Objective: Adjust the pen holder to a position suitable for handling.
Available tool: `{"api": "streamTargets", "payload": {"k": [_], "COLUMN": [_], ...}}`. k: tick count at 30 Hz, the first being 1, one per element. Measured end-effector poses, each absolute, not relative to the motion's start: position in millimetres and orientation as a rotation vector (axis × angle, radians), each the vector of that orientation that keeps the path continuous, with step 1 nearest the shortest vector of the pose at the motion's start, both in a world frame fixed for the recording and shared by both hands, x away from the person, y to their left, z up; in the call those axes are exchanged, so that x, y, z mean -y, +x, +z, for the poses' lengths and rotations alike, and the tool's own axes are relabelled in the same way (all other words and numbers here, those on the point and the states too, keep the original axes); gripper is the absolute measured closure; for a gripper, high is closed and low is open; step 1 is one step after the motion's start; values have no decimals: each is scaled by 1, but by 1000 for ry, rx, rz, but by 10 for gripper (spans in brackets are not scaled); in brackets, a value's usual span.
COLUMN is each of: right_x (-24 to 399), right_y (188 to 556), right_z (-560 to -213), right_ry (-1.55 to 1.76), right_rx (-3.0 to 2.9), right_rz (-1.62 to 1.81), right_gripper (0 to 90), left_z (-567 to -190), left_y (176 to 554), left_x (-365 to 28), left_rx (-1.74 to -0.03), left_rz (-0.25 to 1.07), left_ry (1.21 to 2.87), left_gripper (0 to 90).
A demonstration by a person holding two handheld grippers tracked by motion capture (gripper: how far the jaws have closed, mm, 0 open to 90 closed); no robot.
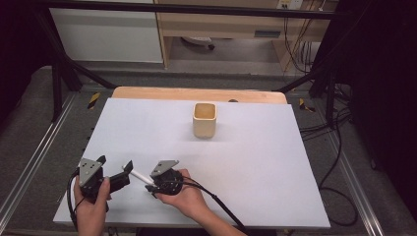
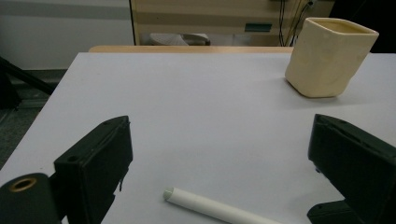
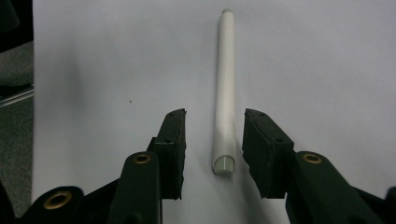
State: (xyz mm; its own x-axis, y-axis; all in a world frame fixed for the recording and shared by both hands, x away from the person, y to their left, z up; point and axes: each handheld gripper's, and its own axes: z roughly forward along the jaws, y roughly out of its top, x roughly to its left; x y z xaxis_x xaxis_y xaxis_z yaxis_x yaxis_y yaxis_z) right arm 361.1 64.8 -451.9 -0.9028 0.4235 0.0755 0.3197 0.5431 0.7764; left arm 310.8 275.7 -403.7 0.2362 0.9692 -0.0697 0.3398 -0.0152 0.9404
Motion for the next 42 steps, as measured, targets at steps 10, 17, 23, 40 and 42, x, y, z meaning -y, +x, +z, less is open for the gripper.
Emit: {"api": "streamTargets", "payload": {"k": [10, 17, 23, 40, 42], "right_x": [-76, -75, -62, 11, 17], "right_y": [366, 370, 370, 359, 358], "right_z": [-461, -461, -456, -444, -443], "right_ry": [626, 622, 585, 603, 607], "right_rx": [-2637, -2660, -2683, -2628, -2616], "right_rz": [1277, 1287, 1256, 1283, 1298], "right_gripper": [763, 788, 790, 790, 790], "left_z": [-403, -403, -403, -400, -400], "left_y": [311, 311, 310, 309, 309], "left_x": [-276, -276, -278, -265, -263], "left_rx": [-1274, -1272, -1272, -1244, -1237], "left_rz": [818, 814, 813, 800, 791], "left_ry": [1537, 1535, 1521, 1518, 1516], "left_gripper": [68, 68, 68, 68, 67]}}
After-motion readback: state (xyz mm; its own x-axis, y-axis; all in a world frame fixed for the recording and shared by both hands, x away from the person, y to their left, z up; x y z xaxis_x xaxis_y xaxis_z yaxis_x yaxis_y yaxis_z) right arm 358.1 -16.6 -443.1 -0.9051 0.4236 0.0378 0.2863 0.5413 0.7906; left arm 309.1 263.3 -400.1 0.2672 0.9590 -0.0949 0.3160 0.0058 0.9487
